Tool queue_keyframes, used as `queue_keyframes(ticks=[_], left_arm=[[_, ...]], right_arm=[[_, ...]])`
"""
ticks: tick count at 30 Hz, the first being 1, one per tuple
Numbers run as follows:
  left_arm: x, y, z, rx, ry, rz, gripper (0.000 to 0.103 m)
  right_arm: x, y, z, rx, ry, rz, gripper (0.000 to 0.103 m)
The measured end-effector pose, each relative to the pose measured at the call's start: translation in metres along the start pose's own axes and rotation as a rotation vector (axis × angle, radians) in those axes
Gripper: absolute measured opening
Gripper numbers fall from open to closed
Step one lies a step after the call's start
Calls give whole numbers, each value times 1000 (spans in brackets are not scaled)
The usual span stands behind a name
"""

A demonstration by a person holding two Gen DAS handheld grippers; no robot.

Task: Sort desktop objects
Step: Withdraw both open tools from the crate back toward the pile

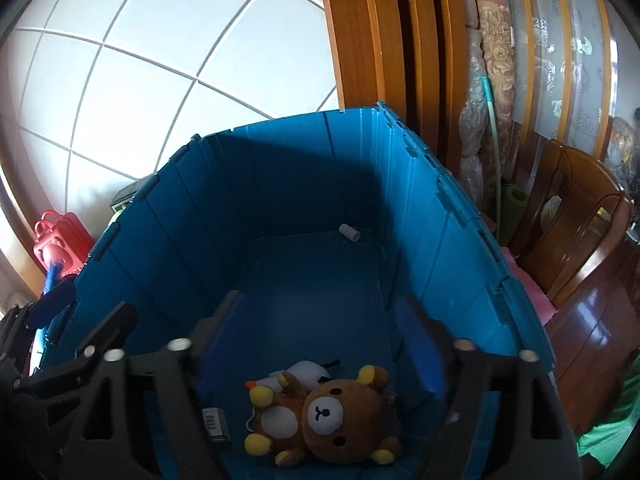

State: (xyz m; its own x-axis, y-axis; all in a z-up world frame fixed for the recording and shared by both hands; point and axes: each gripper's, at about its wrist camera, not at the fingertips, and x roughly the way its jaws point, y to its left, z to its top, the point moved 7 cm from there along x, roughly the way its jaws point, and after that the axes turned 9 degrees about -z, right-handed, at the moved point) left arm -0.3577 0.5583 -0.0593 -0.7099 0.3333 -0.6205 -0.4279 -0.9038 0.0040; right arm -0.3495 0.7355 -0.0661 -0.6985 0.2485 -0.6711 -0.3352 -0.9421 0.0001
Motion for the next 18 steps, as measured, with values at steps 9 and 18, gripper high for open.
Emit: queue_keyframes(ticks=[9,18], left_arm=[[-62,46,-24,-68,-60,-3,83],[-142,160,-77,-147,-114,79,83]], right_arm=[[-23,27,-25,-26,17,-10,102],[-111,142,-38,-95,-160,69,103]])
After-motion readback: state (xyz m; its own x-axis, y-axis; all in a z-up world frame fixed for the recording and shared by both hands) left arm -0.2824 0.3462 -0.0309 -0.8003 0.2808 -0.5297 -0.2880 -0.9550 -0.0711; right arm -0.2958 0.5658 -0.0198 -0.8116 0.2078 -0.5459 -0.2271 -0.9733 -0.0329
